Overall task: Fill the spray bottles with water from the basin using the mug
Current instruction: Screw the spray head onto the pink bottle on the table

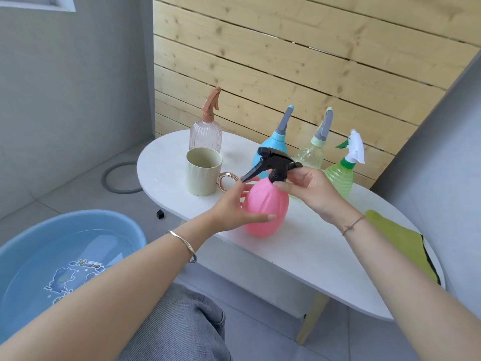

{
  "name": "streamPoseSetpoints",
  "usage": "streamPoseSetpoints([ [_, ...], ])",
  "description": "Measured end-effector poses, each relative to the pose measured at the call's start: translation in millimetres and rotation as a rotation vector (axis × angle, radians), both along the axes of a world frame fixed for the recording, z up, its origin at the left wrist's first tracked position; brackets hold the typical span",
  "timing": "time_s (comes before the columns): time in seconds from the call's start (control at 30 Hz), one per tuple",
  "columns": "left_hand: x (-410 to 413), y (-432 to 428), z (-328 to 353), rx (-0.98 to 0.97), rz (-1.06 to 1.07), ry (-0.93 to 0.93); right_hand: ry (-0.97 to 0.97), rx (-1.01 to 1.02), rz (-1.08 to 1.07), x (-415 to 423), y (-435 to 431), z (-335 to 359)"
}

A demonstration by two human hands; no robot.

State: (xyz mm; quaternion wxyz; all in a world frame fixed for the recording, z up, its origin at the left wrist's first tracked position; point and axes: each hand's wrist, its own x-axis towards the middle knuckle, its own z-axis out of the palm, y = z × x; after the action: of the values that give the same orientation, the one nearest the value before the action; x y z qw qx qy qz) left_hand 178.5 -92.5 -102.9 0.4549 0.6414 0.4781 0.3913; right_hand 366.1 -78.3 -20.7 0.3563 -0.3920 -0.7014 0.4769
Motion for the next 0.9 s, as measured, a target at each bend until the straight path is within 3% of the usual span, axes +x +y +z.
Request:
streamPoseSetpoints([
  [0.1,-1,-2,-2,-0.014,-0.009,0.02,0.074,0.093,-0.207,2,0,-9],
  [0.23,3,-4,-4,-0.04,0.0,0.064,0.018,0.22,-0.435,-3,0,-19],
  [0.47,25,5,3,0.005,-0.005,0.061,-0.026,-0.018,-0.028,15,1,2],
  [0.73,28,9,2,0.001,-0.009,0.119,0.061,0.083,-0.161,13,8,-8],
  [0.9,22,7,14,-0.019,-0.102,0.221,-0.062,0.031,-0.052,20,4,5],
])
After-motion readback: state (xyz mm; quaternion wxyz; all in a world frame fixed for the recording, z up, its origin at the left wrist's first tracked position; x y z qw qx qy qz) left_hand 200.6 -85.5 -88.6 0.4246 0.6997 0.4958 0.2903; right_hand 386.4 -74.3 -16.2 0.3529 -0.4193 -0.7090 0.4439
